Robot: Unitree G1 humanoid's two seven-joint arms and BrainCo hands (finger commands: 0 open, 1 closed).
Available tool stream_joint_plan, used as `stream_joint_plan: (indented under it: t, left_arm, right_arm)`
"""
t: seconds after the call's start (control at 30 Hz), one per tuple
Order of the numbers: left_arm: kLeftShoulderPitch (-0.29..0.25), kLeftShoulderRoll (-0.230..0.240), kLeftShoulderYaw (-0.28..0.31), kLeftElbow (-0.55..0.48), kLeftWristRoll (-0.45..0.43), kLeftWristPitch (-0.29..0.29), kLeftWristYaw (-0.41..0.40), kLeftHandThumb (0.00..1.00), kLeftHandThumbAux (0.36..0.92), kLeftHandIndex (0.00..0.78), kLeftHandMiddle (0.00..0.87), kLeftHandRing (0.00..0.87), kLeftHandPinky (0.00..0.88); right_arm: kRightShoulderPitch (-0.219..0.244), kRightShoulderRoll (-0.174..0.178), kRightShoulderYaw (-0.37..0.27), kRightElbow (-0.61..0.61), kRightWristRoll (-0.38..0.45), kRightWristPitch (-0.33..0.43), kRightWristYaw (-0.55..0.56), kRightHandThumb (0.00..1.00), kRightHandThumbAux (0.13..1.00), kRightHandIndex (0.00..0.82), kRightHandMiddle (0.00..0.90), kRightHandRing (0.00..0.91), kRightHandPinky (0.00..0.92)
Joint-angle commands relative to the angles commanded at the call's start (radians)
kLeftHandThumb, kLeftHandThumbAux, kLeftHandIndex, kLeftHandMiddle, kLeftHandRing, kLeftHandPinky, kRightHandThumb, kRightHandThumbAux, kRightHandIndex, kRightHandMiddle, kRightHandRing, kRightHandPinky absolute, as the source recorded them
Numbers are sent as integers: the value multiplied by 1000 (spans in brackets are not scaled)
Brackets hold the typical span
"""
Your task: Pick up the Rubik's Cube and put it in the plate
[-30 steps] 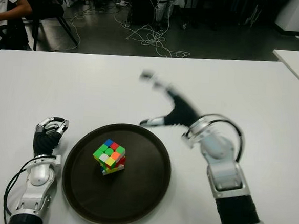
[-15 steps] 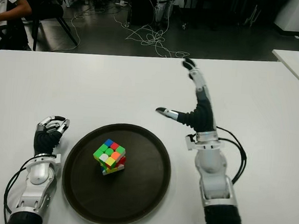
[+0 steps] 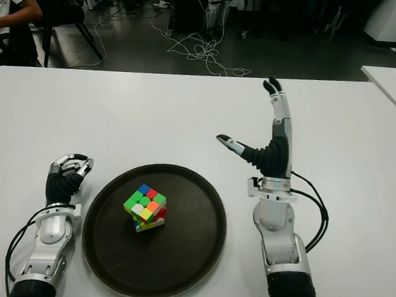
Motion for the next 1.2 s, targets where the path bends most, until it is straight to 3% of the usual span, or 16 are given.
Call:
stream_joint_plan:
  t: [0.4, 0.5, 0.7, 1.2]
  left_arm:
    - [0, -1, 4, -8, -3, 1, -2, 715, 700, 445, 820, 829, 818]
    - [-1, 2, 3, -10, -1, 7, -3, 715, 700, 445, 818, 826, 815]
    - [1, 9, -1, -17, 6, 16, -5, 714, 701, 445, 809, 819, 804]
    - [2, 19, -1, -17, -3, 12, -19, 715, 700, 445, 817, 823, 812]
  right_arm:
    - [51, -25, -3, 40, -3, 3, -23, 0, 781, 0, 0, 0, 0]
    - [115, -32, -7, 43, 4, -3, -21, 0, 805, 0, 0, 0, 0]
    - [126, -26, -10, 75, 37, 39, 0, 0, 832, 0, 0, 0, 0]
    - [214, -27, -17, 72, 117, 125, 68, 0, 820, 0, 0, 0, 0]
